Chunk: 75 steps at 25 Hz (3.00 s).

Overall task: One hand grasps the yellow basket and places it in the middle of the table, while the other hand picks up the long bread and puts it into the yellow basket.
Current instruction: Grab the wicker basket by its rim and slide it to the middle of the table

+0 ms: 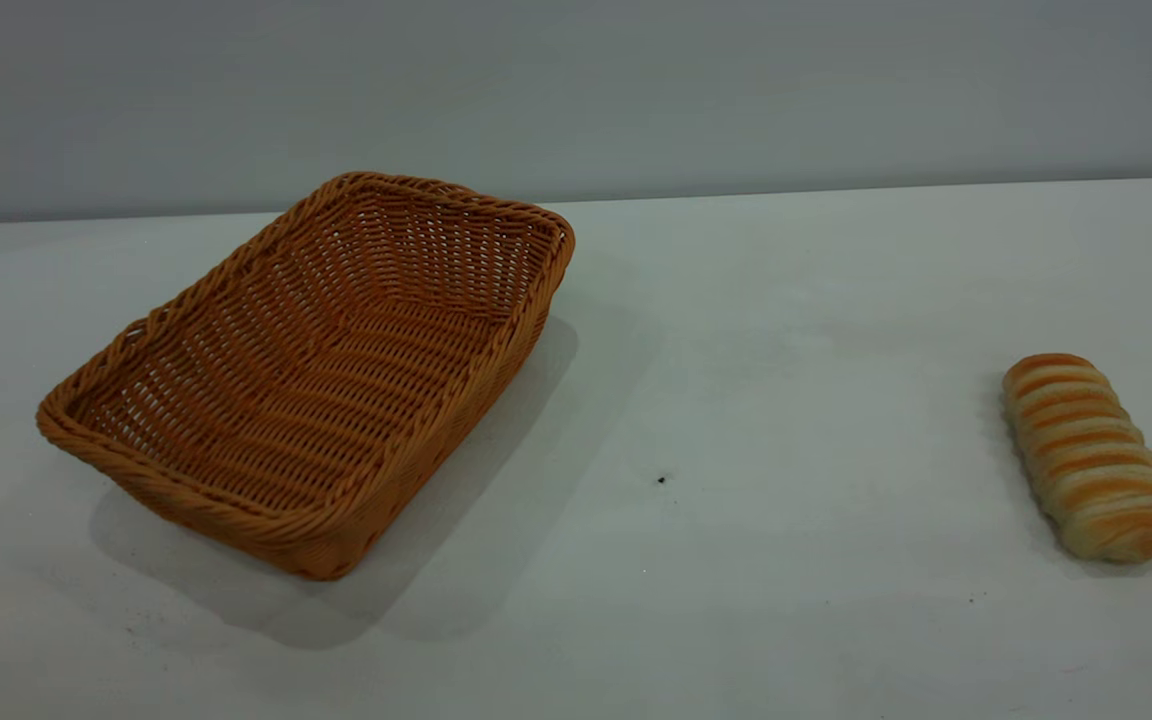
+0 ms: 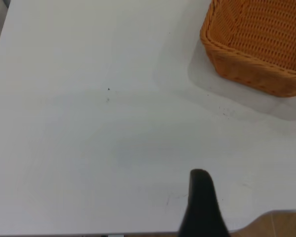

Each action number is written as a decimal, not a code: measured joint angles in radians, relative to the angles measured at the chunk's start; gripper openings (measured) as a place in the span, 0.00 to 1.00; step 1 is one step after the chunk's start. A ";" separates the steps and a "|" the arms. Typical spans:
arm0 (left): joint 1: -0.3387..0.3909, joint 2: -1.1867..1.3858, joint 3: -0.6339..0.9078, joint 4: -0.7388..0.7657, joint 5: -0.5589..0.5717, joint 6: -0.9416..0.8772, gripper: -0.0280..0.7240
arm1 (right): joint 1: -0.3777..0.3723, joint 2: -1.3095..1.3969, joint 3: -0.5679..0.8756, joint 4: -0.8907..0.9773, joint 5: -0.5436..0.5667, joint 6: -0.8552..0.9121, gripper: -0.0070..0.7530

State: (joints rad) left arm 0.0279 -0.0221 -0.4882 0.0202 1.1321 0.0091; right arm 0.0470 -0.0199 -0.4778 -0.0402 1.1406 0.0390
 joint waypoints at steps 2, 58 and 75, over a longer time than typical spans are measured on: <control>0.000 0.000 0.000 0.000 0.000 0.000 0.81 | 0.000 0.000 0.000 0.000 0.000 0.000 0.41; -0.116 0.108 0.000 -0.044 -0.008 -0.127 0.77 | 0.134 0.044 -0.060 -0.118 -0.048 0.029 0.41; -0.116 0.824 -0.009 -0.053 -0.485 -0.311 0.72 | 0.134 0.689 -0.295 -0.307 -0.125 0.196 0.41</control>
State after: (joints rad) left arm -0.0883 0.8015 -0.4974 -0.0329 0.6472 -0.3018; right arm 0.1807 0.6689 -0.7731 -0.3472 1.0154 0.2352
